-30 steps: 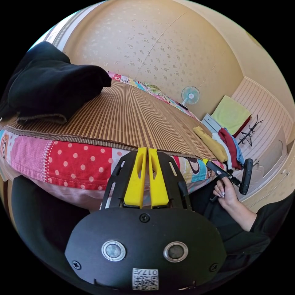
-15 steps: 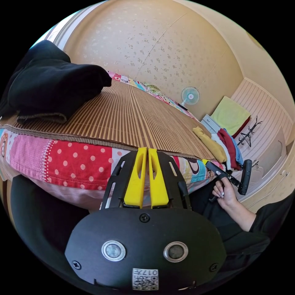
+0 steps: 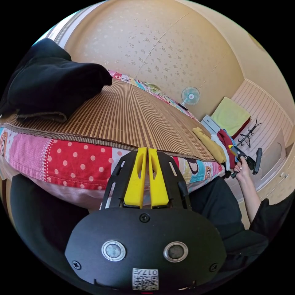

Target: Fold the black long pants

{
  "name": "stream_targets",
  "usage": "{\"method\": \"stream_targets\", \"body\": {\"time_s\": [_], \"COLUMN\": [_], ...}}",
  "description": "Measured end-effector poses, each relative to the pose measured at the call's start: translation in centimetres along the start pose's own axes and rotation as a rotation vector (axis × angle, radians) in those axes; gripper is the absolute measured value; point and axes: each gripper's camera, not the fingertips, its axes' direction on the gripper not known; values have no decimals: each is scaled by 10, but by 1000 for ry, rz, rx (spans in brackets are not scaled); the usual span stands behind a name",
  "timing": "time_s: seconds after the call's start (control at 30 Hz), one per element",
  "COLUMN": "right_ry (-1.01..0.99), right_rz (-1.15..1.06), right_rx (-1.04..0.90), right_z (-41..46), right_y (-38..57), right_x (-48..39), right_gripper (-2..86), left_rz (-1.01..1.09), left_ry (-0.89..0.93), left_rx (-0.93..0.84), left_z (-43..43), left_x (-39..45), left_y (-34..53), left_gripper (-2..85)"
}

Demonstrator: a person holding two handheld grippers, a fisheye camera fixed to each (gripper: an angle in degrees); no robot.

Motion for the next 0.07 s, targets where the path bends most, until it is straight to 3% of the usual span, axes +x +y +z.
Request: {"method": "stream_targets", "body": {"time_s": [0.07], "right_ry": [-33], "right_rz": [-33], "right_rx": [-181], "right_z": [41], "right_y": [-15], "right_x": [5], "right_gripper": [27], "left_rz": [-7], "left_ry": [5], "left_rx": [-5], "left_z": [2], "left_x": [1], "left_y": [-2], "left_gripper": [-10]}}
